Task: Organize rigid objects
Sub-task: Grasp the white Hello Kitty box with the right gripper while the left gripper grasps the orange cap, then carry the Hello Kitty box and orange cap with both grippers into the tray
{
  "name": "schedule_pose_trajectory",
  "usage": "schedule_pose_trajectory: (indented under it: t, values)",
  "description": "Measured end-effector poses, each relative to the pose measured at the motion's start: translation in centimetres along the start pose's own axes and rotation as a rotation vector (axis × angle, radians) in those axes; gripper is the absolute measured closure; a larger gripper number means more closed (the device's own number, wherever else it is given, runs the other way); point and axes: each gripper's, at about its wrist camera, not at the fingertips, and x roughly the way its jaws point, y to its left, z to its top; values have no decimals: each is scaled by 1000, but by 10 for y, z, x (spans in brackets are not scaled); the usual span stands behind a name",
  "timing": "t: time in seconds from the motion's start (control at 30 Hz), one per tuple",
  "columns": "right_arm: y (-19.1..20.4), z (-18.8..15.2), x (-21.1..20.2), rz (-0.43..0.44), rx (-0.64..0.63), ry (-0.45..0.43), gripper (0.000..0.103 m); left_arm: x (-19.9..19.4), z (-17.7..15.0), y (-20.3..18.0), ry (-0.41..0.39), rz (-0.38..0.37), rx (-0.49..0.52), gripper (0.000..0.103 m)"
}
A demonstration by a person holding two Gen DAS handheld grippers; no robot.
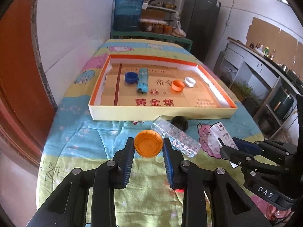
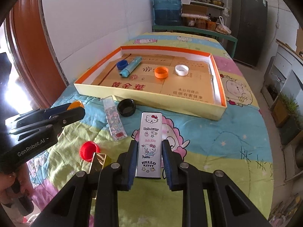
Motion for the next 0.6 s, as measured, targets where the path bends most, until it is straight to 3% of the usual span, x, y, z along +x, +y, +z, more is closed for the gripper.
schedule_pose_trajectory:
  t: [0.6]
  values:
    - [12,23,-37,-28,-44,-94,77,-46,20,1,-119,-35,-8,73]
